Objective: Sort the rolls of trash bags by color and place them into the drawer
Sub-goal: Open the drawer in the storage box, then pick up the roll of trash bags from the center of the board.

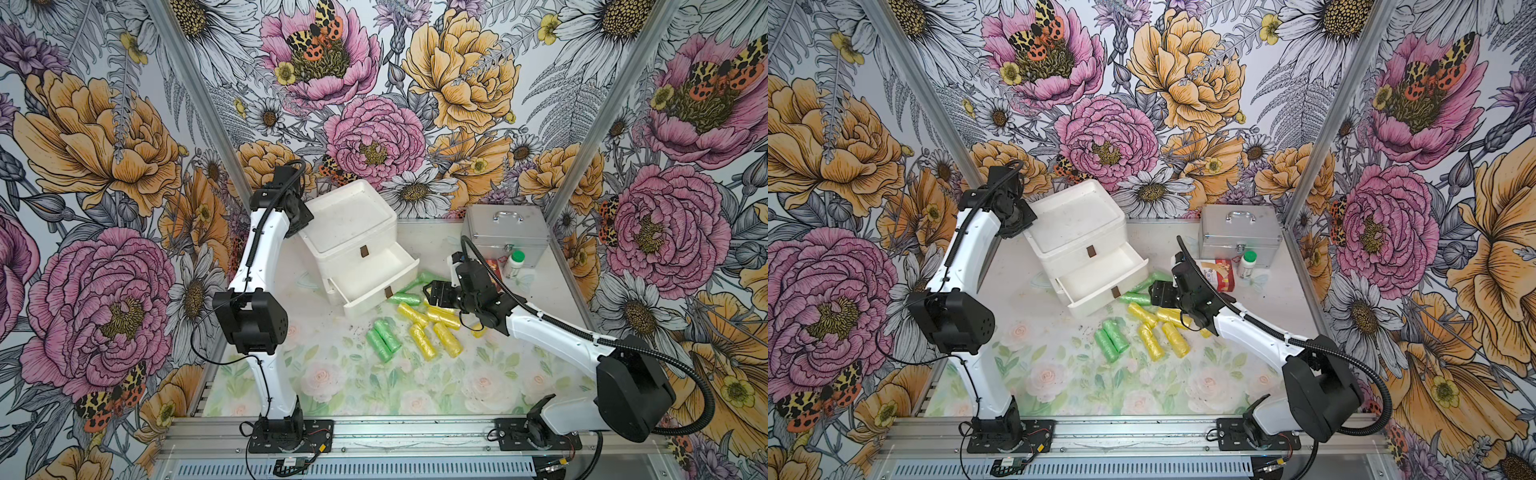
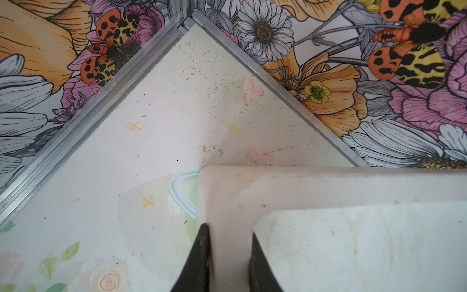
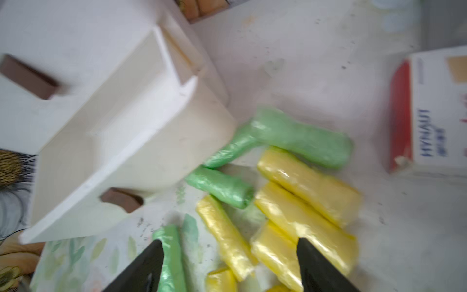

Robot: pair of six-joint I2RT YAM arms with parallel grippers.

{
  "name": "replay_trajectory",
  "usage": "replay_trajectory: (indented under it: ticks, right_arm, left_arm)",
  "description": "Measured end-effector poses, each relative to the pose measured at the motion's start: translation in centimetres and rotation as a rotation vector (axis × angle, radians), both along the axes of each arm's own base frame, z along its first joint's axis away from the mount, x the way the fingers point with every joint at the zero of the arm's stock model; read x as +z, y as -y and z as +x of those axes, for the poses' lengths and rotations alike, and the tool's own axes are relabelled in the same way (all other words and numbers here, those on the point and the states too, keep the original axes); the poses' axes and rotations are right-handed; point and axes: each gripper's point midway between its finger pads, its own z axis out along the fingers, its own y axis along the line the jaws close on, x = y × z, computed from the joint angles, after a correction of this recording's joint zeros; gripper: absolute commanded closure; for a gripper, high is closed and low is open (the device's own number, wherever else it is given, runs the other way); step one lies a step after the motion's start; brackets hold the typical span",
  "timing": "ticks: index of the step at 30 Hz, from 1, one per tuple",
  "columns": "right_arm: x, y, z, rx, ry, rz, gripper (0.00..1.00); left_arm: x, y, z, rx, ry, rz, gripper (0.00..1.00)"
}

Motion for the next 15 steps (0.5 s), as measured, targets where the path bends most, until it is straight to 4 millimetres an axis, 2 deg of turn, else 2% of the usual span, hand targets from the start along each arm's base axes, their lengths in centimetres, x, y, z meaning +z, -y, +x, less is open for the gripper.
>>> replay_trajectory:
  ticks: [3, 6, 9, 15]
  right_arm:
    - [-3.4, 4.5, -0.9, -0.131, -0.130, -0.057, 0.17]
    - [-5.8, 7.8, -2.3, -0.270, -0.247, -0.070, 0.17]
    - [-6.8, 8.8, -3.1, -0.362, -0.318, -0.049, 0.19]
    - [-6.9, 9.6, -3.1, -0.507, -0.357, 0.012, 0.28]
  left_arm:
    - [0.0, -0.2, -0.1, 0.002, 0.002, -0.002, 1.00]
    - [0.0, -0.2, -0.2, 0.001, 0.003, -0.006, 1.00]
    - [0.0, -0.2, -0.1, 0.000, 0.003, -0.007, 1.00]
    - [0.0, -0.2, -0.1, -0.003, 0.004, -0.011, 1.00]
